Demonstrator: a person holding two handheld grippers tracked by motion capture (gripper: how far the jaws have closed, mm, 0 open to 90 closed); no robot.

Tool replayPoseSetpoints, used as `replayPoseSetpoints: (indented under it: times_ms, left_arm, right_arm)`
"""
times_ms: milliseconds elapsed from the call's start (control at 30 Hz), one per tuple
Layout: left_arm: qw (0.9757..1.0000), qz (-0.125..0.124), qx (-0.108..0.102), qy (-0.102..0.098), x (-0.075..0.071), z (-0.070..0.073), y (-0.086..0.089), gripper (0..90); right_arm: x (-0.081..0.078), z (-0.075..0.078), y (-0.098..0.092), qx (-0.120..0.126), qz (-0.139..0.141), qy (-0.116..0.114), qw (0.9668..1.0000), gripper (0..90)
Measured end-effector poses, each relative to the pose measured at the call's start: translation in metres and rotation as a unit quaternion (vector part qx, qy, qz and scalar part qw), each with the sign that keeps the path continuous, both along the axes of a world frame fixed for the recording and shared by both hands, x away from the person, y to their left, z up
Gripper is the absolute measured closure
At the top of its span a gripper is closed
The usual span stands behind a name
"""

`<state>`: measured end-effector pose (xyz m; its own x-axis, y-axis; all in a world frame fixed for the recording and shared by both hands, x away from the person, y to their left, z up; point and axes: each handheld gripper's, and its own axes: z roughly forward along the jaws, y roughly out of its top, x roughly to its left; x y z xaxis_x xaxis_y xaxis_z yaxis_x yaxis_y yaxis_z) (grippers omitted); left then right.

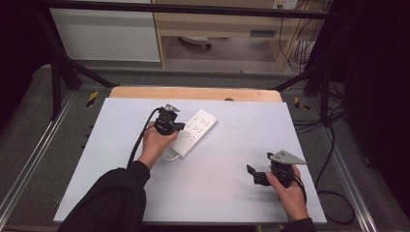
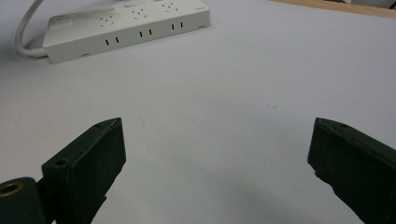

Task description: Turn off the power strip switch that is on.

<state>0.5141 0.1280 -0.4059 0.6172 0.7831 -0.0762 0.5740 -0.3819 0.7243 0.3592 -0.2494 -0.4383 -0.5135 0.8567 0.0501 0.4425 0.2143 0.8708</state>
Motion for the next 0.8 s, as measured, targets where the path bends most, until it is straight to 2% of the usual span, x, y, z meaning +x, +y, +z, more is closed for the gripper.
replayPoseSetpoints:
  times_ms: [167,467,800]
  left_arm:
    - [1.0000,0.001,0.000,0.005,0.001,-0.005,-0.001,90.0]
    - [1.0000,0.005,0.000,0.002,0.008,-0.011,-0.005,90.0]
    - [1.0000,0.004,0.002,-0.003,0.010,-0.012,-0.004,90.0]
  right_arm:
    - [0.000,0.000,0.000,-0.001,0.000,-0.001,1.0000,4.6]
    - [-0.001,0.001,0.000,0.000,0.002,-0.003,1.0000,4.7]
    - [0.000,0.001,-0.001,0.001,0.003,-0.002,1.0000,4.7]
